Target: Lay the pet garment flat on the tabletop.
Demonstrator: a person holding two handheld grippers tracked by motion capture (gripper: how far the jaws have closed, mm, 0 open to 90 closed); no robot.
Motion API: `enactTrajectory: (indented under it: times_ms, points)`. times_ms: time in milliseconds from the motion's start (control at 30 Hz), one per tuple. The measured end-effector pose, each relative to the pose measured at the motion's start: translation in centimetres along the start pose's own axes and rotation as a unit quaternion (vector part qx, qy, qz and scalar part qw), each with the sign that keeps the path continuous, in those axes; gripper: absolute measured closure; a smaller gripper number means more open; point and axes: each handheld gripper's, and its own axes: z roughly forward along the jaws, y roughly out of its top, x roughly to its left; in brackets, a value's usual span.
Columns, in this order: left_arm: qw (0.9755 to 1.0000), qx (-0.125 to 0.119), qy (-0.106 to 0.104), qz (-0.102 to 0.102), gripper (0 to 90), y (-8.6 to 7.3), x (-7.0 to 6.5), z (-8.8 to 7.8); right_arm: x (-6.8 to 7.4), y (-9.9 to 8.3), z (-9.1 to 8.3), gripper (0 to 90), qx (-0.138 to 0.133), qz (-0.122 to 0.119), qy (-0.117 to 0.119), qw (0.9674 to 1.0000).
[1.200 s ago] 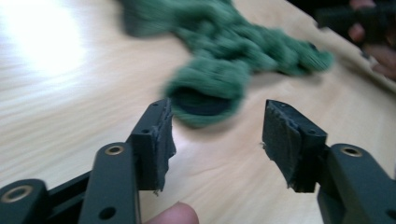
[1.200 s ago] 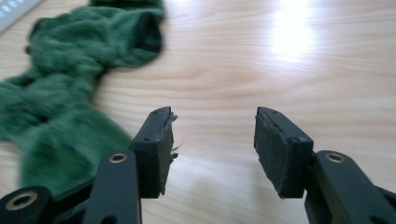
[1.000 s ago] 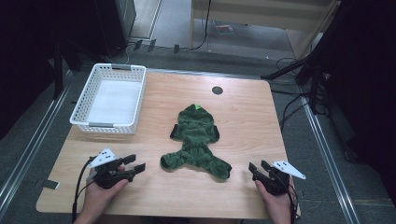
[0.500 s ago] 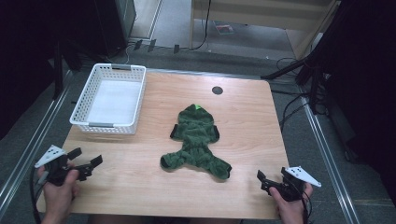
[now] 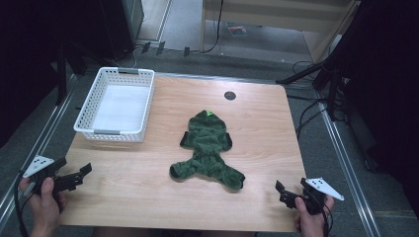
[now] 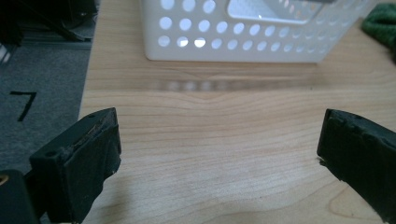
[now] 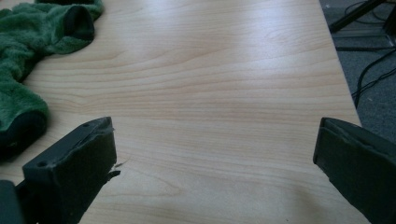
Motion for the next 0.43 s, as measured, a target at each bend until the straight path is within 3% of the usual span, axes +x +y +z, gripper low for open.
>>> enactTrajectory:
  times_ms: [133,233,433]
  points:
    - [1.0000,0.001,-0.005,-0.008,0.0,-0.01,0.10,0.07,0.42,-0.09,0.25,0.0,0.003,-0.014,-0.006,0.9999]
    - [0.9998,0.001,-0.010,-0.018,0.0,0.00,0.32,0.04,0.35,-0.08,0.24,0.0,0.004,-0.009,-0.005,0.9999]
    - [0.9998,0.004,-0.009,-0.015,0.0,0.04,0.22,0.15,0.34,-0.06,0.37,0.0,0.006,-0.007,-0.008,0.9999]
